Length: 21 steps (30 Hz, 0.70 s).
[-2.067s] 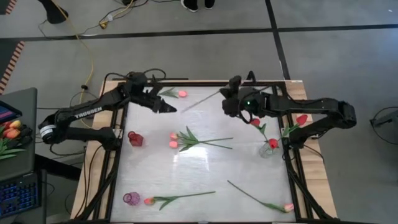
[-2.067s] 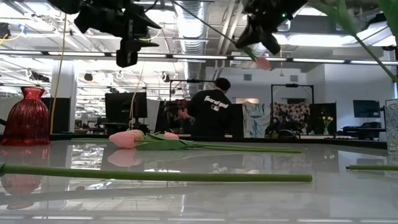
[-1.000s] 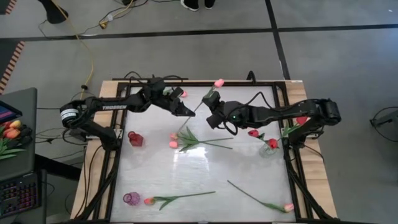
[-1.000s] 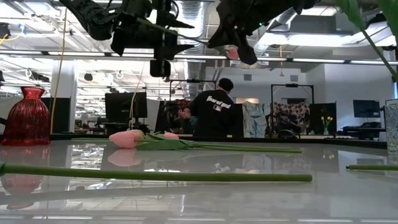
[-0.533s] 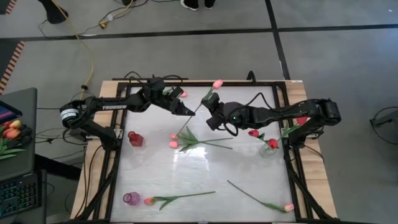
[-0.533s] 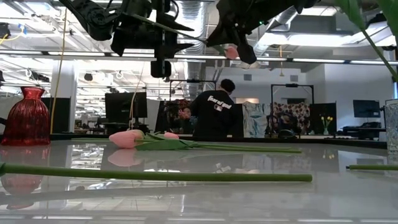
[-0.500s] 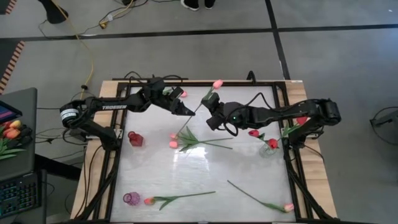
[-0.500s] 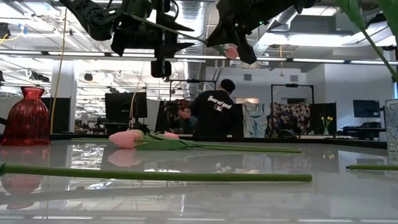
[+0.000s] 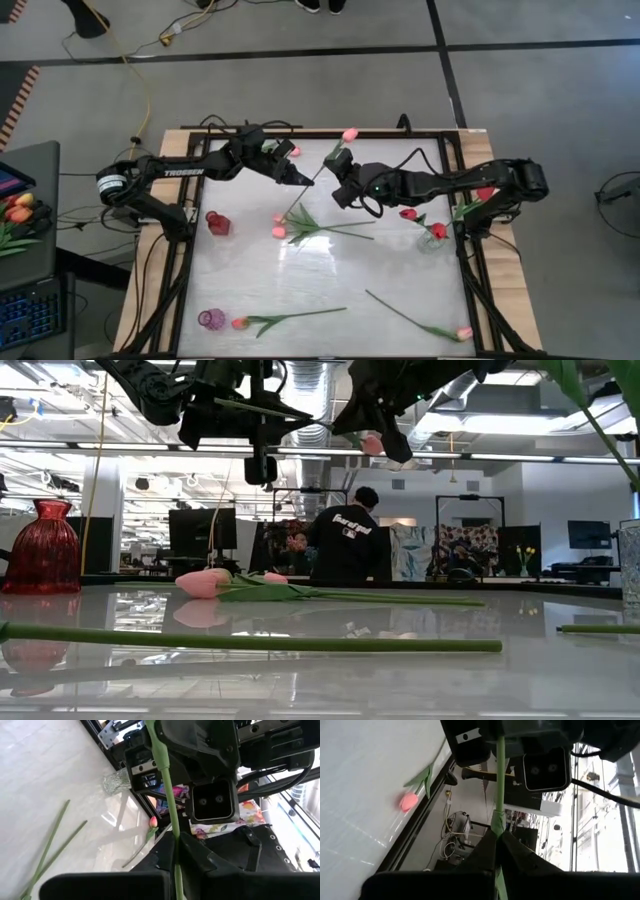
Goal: Sort flowers into vase by color
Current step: Put the top right pink flower into the red flower vase
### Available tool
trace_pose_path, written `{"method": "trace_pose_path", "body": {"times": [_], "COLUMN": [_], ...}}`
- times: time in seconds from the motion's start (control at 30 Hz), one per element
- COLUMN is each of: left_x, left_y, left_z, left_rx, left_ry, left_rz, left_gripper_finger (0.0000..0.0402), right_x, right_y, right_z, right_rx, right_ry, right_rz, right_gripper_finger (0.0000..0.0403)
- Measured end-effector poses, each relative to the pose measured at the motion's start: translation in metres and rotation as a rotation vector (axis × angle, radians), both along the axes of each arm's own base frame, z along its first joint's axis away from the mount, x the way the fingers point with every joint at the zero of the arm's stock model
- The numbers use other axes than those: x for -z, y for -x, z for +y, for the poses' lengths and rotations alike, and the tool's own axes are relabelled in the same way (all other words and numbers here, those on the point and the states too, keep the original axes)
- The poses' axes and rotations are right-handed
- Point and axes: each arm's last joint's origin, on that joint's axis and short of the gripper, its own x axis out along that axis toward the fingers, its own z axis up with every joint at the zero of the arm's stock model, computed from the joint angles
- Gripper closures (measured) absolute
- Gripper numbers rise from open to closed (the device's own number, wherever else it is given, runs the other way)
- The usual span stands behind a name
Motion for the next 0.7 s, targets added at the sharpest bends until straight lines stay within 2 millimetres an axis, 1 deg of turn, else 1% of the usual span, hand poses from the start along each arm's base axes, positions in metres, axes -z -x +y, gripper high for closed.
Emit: {"method": "trace_pose_path", "body": {"times": [0.1,0.2,0.33,0.43,0.5,0.57,0.63,0.7], "left_x": [0.0,0.0,-0.001,-0.003,-0.005,-0.011,-0.023,-0.04], "left_y": [0.0,0.0,0.001,0.004,0.009,0.017,0.029,0.044], "left_z": [0.0,0.002,0.005,0.011,0.019,0.026,0.031,0.033], "left_rx": [-0.007,-0.027,-0.053,-0.075,-0.103,-0.123,-0.147,-0.164], "left_ry": [-0.007,-0.022,-0.038,-0.055,-0.071,-0.091,-0.124,-0.175], "left_rz": [-0.001,-0.008,-0.019,-0.033,-0.051,-0.073,-0.113,-0.166], "left_gripper_finger": [0.0399,0.04,0.0401,0.0401,0.0401,0.0401,0.0401,0.0401], "right_x": [0.0,0.0,0.0,-0.001,-0.003,-0.004,-0.006,-0.005], "right_y": [0.0,-0.001,-0.001,-0.002,-0.001,0.001,0.006,0.012], "right_z": [0.003,0.006,0.009,0.016,0.021,0.026,0.029,0.029], "right_rx": [-0.036,-0.071,-0.087,-0.084,-0.081,-0.064,-0.039,-0.003], "right_ry": [0.029,0.035,0.031,0.016,-0.055,-0.167,-0.276,-0.361], "right_rz": [0.027,0.03,0.028,0.004,-0.054,-0.115,-0.152,-0.158], "right_gripper_finger": [0.0333,0.0299,0.0239,0.0192,0.0166,0.0149,0.0141,0.0139]}}
